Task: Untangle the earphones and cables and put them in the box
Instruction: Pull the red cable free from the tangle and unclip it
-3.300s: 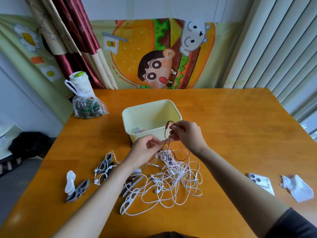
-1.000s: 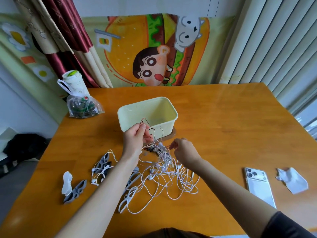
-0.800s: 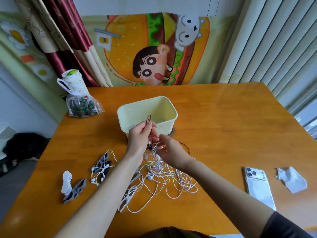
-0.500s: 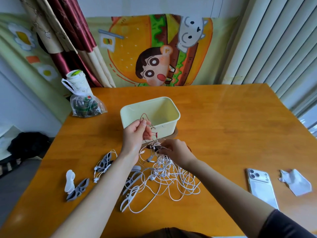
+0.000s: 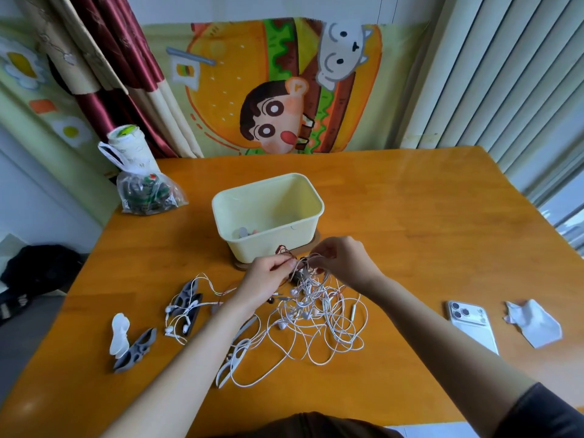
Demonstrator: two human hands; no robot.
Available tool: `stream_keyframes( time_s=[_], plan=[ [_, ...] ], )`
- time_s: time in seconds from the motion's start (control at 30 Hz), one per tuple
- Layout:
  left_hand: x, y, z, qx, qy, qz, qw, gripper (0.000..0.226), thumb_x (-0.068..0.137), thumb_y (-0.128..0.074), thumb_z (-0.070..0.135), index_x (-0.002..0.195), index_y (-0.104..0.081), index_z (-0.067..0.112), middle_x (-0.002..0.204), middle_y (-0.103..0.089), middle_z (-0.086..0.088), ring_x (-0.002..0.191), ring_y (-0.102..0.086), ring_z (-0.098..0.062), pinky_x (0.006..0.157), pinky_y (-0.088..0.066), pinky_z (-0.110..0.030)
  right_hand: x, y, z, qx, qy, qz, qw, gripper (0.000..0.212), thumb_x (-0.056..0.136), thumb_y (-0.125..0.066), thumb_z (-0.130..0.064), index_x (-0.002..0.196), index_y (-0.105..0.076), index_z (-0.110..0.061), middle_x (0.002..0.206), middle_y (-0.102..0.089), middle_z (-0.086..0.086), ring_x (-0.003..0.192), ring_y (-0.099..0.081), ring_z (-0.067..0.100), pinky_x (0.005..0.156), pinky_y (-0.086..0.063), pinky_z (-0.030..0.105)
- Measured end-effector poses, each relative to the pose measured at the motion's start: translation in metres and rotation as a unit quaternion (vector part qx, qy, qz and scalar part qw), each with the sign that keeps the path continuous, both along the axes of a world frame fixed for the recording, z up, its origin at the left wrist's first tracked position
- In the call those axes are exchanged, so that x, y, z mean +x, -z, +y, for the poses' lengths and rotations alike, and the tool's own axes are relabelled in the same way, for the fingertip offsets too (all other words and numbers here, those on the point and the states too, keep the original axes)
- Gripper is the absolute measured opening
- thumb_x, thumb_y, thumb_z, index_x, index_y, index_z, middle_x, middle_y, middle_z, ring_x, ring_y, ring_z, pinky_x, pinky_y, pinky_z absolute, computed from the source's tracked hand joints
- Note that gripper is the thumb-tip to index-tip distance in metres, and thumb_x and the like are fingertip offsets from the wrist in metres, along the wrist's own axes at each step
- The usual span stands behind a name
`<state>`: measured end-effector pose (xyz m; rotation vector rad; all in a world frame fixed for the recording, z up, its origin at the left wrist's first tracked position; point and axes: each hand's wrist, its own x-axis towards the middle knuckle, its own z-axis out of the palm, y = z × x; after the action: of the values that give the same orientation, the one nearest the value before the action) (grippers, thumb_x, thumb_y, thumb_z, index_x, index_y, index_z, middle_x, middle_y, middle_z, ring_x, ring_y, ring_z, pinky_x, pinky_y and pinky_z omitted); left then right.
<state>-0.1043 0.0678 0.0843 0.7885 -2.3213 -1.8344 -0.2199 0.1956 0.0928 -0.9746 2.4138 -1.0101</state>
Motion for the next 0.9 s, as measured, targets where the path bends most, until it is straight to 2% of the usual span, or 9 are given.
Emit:
stream_keyframes(
  time_s=[0.07,0.17,0.27,0.33,0.43,0.57,0.67,0.73,0.9],
  plan=[
    [0.001,0.004,0.003,0.004,0.011,-0.004,1.000,0.014,0.098,-0.051,0.022,0.094,-0.064,0.016,0.055,-0.051,0.015,0.053,-0.044,0.004,0.057,-0.034,-0.009,-0.001,0.001,0.004,-0.004,0.005,-0.002,1.000,0.009,0.081,-0.072,-0.018,0.087,-0.071,-0.011,0.071,-0.069,-0.001,0.064,-0.066,0.010,0.064,-0.051,0.021],
    [0.000,0.013,0.008,0.007,0.019,-0.004,1.000,0.017,0.092,-0.061,0.024,0.090,-0.071,0.011,0.086,-0.068,-0.001,0.081,-0.058,-0.009,0.077,-0.043,-0.021,-0.001,0.003,0.008,-0.004,0.012,-0.006,1.000,0.007,0.082,-0.071,-0.016,0.087,-0.070,-0.011,0.075,-0.071,0.003,0.065,-0.067,0.011,0.065,-0.053,0.023],
    [-0.001,0.020,0.015,-0.019,0.019,-0.002,1.000,0.010,0.088,-0.067,0.021,0.086,-0.072,0.013,0.089,-0.071,-0.009,0.083,-0.061,-0.017,0.082,-0.048,-0.036,0.000,0.006,0.010,0.007,0.013,-0.018,1.000,0.010,0.085,-0.068,-0.016,0.092,-0.069,-0.009,0.076,-0.070,0.003,0.059,-0.062,0.004,0.055,-0.046,0.009],
    [-0.002,0.022,0.015,-0.031,0.016,0.009,0.999,0.009,0.088,-0.066,0.019,0.083,-0.070,0.013,0.086,-0.070,-0.010,0.084,-0.061,-0.024,0.084,-0.049,-0.040,0.001,0.009,0.010,0.012,0.016,-0.037,0.999,0.014,0.087,-0.066,-0.016,0.099,-0.066,-0.010,0.076,-0.069,0.002,0.057,-0.060,0.000,0.052,-0.044,0.007],
    [-0.003,0.018,0.011,-0.036,-0.001,0.028,0.999,0.015,0.091,-0.062,0.014,0.076,-0.063,0.016,0.079,-0.065,-0.001,0.082,-0.059,-0.017,0.080,-0.045,-0.029,0.000,0.013,0.010,0.025,0.012,-0.056,0.998,0.018,0.090,-0.062,-0.016,0.107,-0.064,-0.010,0.078,-0.069,0.002,0.055,-0.060,0.000,0.054,-0.047,0.010],
    [-0.001,0.016,0.008,-0.046,-0.007,0.036,0.998,0.014,0.096,-0.054,0.013,0.086,-0.061,0.006,0.090,-0.067,-0.007,0.089,-0.061,-0.016,0.078,-0.043,-0.018,0.002,0.015,0.008,0.054,0.007,-0.062,0.997,0.017,0.094,-0.055,-0.018,0.100,-0.066,-0.007,0.069,-0.063,-0.001,0.046,-0.055,-0.001,0.050,-0.044,0.010],
    [0.001,0.013,0.011,-0.006,-0.035,0.034,0.999,0.018,0.099,-0.046,0.012,0.087,-0.059,0.010,0.061,-0.058,0.016,0.063,-0.053,0.005,0.060,-0.038,-0.007,0.009,0.014,0.006,0.069,-0.002,-0.071,0.995,0.020,0.097,-0.050,-0.020,0.100,-0.065,-0.007,0.071,-0.064,0.003,0.052,-0.057,0.006,0.056,-0.047,0.019],
    [0.002,0.012,0.014,0.015,-0.050,0.034,0.998,0.022,0.100,-0.043,0.012,0.085,-0.059,0.012,0.047,-0.051,0.019,0.050,-0.049,0.007,0.052,-0.035,-0.007,0.012,0.013,0.006,0.072,-0.008,-0.077,0.994,0.021,0.098,-0.048,-0.021,0.100,-0.064,-0.007,0.076,-0.066,0.006,0.056,-0.058,0.009,0.055,-0.045,0.017],
    [0.003,0.007,0.019,0.057,-0.079,0.043,0.994,0.028,0.100,-0.044,0.013,0.078,-0.060,0.017,0.061,-0.056,0.015,0.052,-0.046,0.000,0.055,-0.033,-0.014,0.016,0.015,0.006,0.030,0.022,-0.103,0.994,0.018,0.096,-0.051,-0.018,0.102,-0.062,-0.004,0.079,-0.067,0.010,0.057,-0.060,0.014,0.052,-0.046,0.013]
  ],
)
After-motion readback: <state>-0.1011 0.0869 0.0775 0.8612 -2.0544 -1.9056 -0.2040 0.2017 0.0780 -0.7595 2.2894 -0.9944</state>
